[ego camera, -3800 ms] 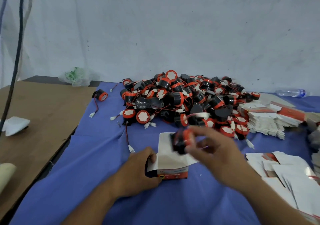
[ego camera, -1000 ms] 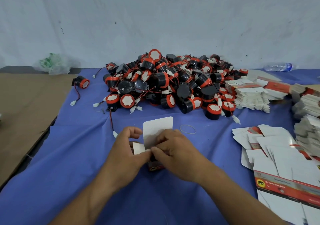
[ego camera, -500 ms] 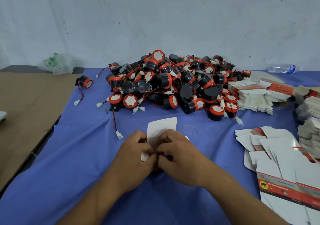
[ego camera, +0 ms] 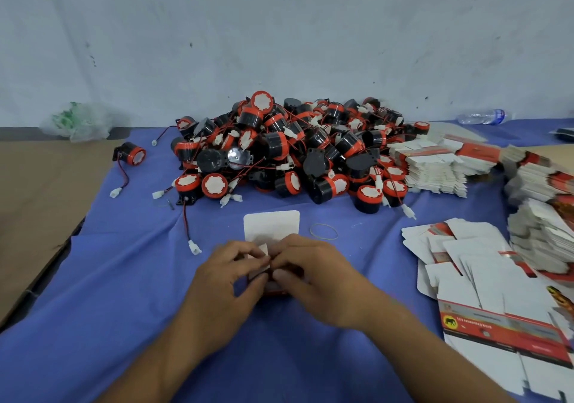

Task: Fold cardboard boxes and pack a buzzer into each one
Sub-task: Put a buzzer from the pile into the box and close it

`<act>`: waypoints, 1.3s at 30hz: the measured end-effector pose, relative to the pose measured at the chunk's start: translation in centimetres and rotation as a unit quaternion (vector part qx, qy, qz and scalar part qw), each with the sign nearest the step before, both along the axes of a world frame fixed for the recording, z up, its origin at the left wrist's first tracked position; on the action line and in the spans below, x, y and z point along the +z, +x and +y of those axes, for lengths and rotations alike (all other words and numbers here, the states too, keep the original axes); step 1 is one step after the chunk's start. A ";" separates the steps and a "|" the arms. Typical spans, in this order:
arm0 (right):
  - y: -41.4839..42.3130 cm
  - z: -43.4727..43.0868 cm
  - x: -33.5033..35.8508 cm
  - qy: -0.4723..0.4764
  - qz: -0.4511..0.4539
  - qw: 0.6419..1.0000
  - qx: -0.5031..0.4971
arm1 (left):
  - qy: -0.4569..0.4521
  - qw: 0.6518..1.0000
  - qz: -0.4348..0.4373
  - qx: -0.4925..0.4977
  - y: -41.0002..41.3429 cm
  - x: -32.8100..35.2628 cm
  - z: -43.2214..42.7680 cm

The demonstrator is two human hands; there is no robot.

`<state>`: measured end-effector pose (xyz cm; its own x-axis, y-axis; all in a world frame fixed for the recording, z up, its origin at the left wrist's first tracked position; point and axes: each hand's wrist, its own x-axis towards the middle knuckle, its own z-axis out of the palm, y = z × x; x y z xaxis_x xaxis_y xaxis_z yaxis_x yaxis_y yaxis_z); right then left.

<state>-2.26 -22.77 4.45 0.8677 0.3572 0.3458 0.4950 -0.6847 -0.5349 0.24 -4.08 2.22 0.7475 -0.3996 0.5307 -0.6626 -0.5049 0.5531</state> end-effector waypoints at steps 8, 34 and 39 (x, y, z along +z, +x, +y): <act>2.0 -4.5 -1.3 0.415 0.237 0.851 -0.220 | 0.016 0.999 0.029 0.011 0.8 -0.5 0.4; 1.2 -3.6 -2.6 0.039 0.152 0.988 0.004 | -0.025 0.979 0.170 -0.113 1.9 -1.4 2.1; 1.3 -3.5 -2.5 0.084 0.104 0.991 0.008 | -0.045 0.978 0.174 -0.103 1.8 -1.5 1.6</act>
<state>-0.99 -26.24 1.97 0.9209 0.3244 0.2162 0.3728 -0.5704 -0.7319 1.99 -2.48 0.74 0.7978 -0.5234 0.2993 -0.5093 -0.3192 0.7992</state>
